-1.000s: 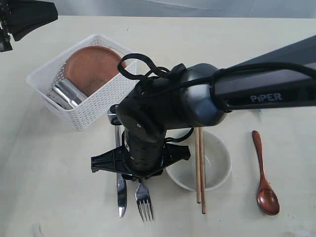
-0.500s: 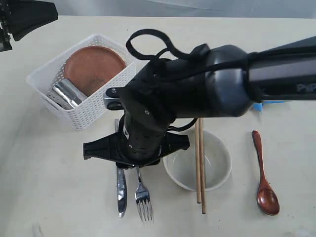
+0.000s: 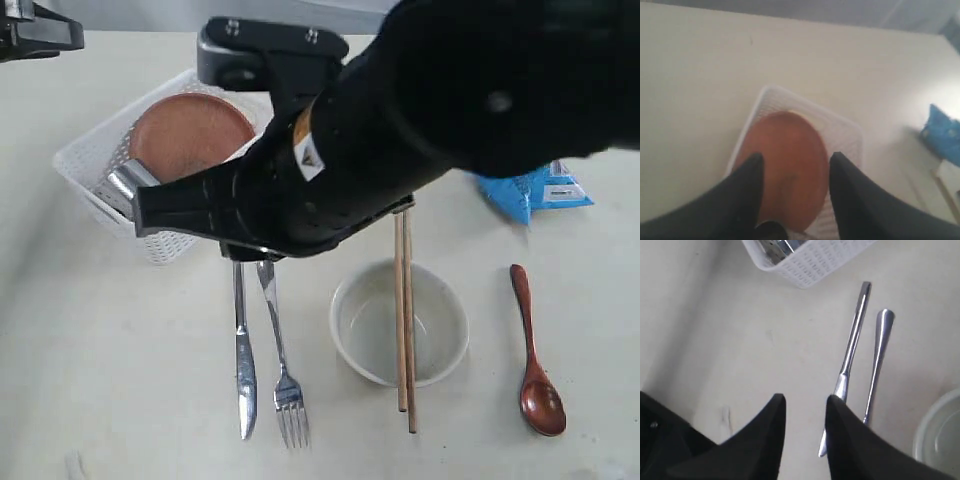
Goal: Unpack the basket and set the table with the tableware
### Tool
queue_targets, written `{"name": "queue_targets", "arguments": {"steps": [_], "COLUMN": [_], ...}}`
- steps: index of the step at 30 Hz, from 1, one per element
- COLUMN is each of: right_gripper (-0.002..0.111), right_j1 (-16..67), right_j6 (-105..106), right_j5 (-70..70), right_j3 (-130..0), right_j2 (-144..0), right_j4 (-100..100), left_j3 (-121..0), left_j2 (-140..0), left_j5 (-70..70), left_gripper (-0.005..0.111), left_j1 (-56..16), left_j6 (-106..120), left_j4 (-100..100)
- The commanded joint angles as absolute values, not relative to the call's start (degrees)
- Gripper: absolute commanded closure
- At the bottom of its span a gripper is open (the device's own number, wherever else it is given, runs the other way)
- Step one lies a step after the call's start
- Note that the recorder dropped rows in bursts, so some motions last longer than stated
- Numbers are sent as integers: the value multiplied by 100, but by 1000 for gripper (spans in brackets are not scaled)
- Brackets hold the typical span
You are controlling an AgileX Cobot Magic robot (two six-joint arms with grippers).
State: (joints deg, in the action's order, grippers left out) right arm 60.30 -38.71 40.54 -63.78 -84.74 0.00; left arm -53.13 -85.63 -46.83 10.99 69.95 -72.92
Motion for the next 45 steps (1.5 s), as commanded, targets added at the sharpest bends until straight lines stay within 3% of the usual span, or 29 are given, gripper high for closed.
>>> {"name": "queue_targets", "arguments": {"steps": [1,8,13,45], "right_gripper": [80,80,80,80], "right_j1": [6008,6008,6008,6008], "right_j6": [-3052,-2356,-2319,-2305], "right_j5": [4727,5507,5455,5540], "right_j3": [-6394,-6394,-6394,-6394], "right_j2": [-7690,-6493,-5944,-5750], "right_j4": [0,0,0,0], "left_j3": [-6092,-7386,-7789,-7775], "left_j2": [-8848,-9784,-10289,-10944], "left_j5": [-4848,-6387,-6934,-6996], "left_gripper": [65,65,55,51], "left_j1": [938,200,-201,-239], "left_j6": [5848,5541,5193,4948], "left_j4": [-5310,-4330,-3552,-3131]}}
